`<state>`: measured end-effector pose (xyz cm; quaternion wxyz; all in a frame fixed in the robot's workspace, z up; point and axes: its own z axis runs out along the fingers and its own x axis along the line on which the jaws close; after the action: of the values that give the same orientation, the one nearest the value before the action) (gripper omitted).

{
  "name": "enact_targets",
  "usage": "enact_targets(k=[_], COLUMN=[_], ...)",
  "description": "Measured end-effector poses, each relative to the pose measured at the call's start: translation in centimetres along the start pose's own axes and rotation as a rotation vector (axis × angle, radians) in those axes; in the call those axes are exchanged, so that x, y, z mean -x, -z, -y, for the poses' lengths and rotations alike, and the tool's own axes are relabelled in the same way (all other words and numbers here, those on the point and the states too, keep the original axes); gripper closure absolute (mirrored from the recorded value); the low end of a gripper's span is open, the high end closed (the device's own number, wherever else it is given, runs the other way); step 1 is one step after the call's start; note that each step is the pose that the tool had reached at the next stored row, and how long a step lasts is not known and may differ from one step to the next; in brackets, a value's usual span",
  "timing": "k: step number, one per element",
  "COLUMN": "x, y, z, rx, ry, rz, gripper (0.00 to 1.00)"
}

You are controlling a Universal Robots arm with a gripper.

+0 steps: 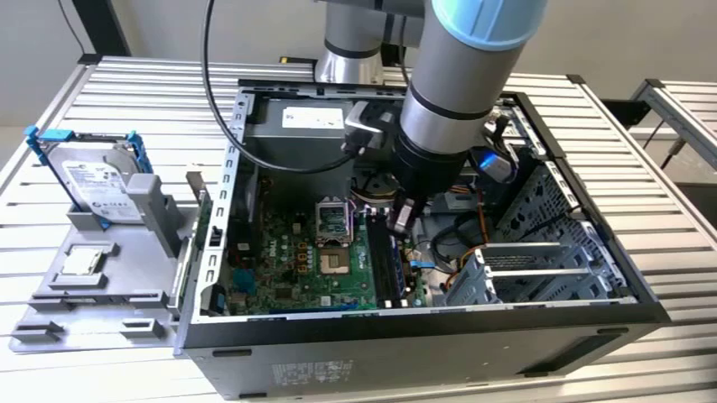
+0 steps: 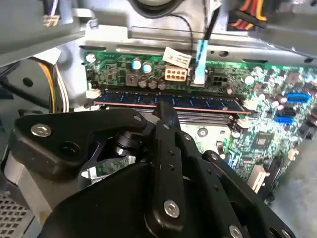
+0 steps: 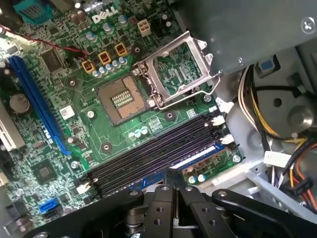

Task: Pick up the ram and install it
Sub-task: 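Press down the ram until it locks into place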

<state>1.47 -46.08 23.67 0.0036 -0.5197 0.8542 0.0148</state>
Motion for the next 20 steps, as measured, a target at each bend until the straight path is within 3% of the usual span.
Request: enact_targets(k=[1, 4, 6, 17, 20], x=[0.0, -0.01, -0.01, -0.01, -0.01], y=[0.0, -0.01, 0.0, -0.03, -0.02], z=[-0.01, 0.0, 0.0, 0.0, 0.0], rx=[-0.0007, -0.0059, -0.0069, -0.0057, -0.0082], ry=[0.009, 0.05, 0.085, 0.286, 0.33], rz=[-0.0001, -0.0116, -0.0151, -0.0178, -0.0175], gripper=[1.0, 1.0, 1.0, 1.0, 1.0])
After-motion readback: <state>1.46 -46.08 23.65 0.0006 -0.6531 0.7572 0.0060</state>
